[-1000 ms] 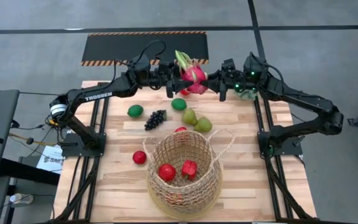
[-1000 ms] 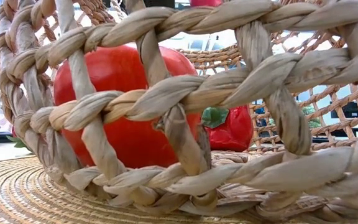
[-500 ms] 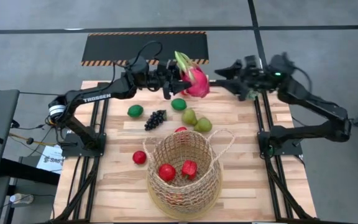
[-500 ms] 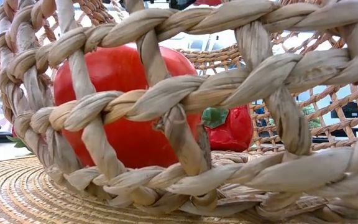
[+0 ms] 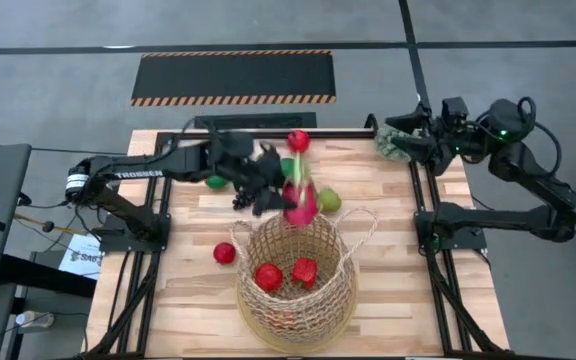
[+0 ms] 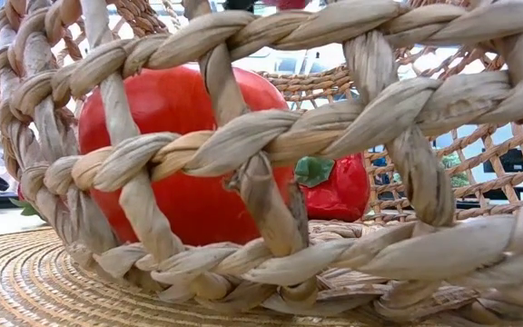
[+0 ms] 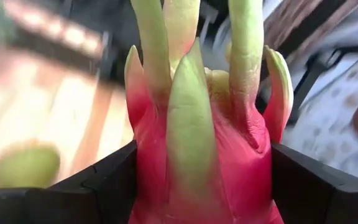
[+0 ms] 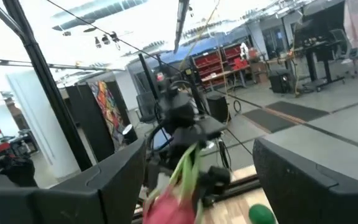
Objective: Build produce basket
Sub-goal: Put the dragon fruit into the basket
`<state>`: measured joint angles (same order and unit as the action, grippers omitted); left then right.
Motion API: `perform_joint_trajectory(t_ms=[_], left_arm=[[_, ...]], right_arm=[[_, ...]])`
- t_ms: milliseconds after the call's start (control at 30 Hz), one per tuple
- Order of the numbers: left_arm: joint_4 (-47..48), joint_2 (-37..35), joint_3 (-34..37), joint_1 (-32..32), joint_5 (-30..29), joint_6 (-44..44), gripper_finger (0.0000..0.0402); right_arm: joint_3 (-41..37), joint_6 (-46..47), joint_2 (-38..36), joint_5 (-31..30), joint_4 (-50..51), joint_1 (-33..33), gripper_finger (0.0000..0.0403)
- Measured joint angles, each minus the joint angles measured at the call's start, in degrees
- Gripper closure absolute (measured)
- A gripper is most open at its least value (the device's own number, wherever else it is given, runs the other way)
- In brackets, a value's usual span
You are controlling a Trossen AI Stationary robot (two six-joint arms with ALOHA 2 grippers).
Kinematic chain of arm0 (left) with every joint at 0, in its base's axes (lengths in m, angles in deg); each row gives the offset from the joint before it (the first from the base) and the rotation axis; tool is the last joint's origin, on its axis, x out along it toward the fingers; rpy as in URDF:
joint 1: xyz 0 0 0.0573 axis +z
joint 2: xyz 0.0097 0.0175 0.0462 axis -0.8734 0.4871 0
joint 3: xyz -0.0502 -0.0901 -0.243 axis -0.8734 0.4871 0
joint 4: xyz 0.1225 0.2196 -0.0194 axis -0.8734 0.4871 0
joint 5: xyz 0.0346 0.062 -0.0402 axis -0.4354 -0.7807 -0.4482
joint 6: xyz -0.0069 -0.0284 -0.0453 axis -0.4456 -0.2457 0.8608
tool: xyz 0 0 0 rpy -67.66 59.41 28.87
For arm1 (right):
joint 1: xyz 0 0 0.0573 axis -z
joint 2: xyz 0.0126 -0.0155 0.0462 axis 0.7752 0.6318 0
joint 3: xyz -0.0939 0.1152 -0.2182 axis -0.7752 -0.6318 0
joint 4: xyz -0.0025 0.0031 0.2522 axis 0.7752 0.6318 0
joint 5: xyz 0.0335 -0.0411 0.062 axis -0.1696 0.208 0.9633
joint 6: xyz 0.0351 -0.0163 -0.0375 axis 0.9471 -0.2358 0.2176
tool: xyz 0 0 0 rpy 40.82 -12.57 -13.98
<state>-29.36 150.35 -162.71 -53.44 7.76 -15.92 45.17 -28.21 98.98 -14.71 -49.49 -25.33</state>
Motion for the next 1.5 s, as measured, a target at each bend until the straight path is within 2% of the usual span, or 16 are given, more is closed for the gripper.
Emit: perform_joint_trajectory(t_ms=[100, 400, 700, 933, 1133, 1500], left_arm=[[7.4, 1.2, 0.0, -3.9, -3.2, -0.3, 0.0117], [8.2, 9.4, 0.0, -14.4, -10.3, 0.2, 0.0117], [14.9, 18.2, -0.2, -15.3, -9.1, 2.9, 0.0117], [15.5, 18.5, -0.7, -15.9, -7.6, 5.1, 0.0117], [24.9, 18.4, -6.8, -16.0, -7.0, 3.9, 0.0102], [33.8, 18.4, -19.0, -15.9, -9.5, -1.1, 0.0044]], right_arm=[[0.0, 0.0, -0.7, 0.0, 3.2, 0.0, 0.0092], [0.0, 0.0, -1.4, -0.1, 12.1, 0.0, 0.0092], [0.0, -1.9, 0.2, -2.6, 20.7, 0.0, 0.0092], [-0.1, -4.5, 4.3, -6.8, 32.1, 0.0, 0.0092], [0.0, -8.0, 7.6, -8.4, 32.5, 0.0, 0.0092], [0.0, -11.3, 8.5, -8.4, 33.0, 0.1, 0.0092]])
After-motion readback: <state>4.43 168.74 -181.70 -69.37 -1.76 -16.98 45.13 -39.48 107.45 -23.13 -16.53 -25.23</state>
